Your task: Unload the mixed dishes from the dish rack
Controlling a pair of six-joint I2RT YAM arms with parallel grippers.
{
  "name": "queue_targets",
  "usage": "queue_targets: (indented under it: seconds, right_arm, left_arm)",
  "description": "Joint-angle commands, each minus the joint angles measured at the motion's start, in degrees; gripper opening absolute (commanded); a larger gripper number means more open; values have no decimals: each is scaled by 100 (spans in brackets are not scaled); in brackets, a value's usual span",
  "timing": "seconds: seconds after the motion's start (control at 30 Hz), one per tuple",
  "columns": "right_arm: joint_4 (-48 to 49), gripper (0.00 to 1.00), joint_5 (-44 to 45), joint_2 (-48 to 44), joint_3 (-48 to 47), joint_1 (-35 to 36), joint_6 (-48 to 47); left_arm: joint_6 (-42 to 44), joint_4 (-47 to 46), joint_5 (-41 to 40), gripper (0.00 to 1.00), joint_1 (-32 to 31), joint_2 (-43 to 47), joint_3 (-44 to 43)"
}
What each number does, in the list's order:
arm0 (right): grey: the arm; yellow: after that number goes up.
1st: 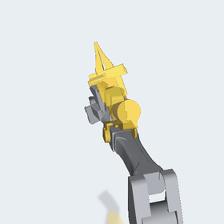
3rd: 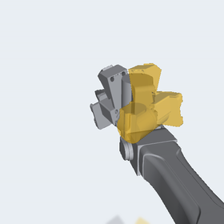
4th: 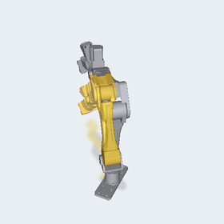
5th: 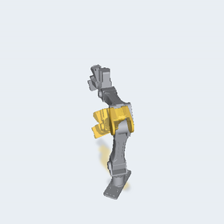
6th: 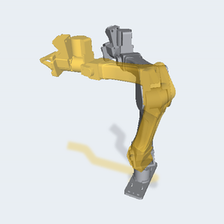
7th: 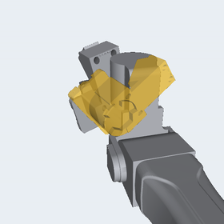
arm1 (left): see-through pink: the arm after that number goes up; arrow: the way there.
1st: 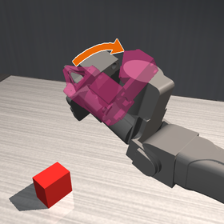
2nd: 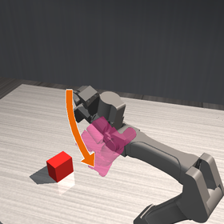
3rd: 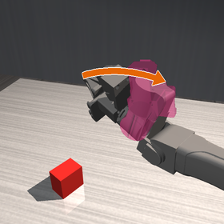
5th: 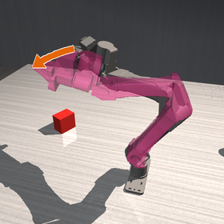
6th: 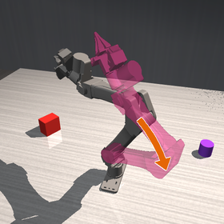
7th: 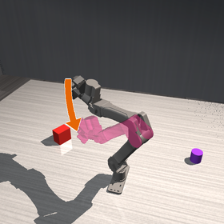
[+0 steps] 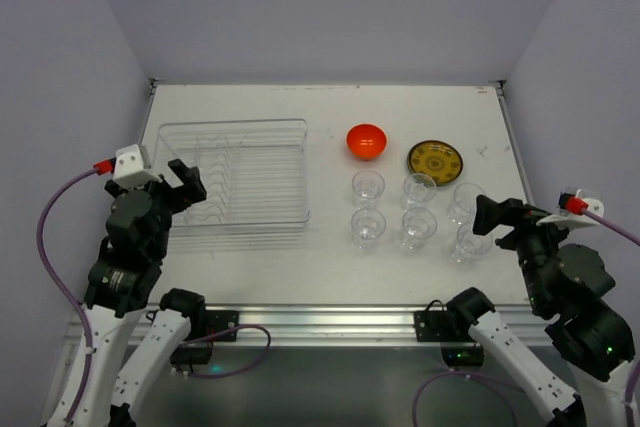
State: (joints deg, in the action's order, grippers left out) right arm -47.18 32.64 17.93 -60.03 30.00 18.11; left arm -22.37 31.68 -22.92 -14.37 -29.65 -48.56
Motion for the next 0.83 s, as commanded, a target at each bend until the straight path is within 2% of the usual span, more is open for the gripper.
queue_targets:
  seconds: [0.0, 0.13, 0.4, 0.8]
  right_arm:
    - [-501, 99, 233, -26, -158, 15, -9]
    - [-889, 99, 208, -44, -351, 15, -71]
    - [-1346, 99, 59, -97, -492, 15, -264]
    - [-1021, 99, -21, -352, -184, 15, -106]
  left_arm:
    - [303, 242, 129, 100, 31, 266, -329]
    - [584, 399, 261, 100, 31, 600, -418]
    - [725, 752, 508, 100, 31, 680, -778]
    - [629, 541, 842, 100, 31, 530, -893]
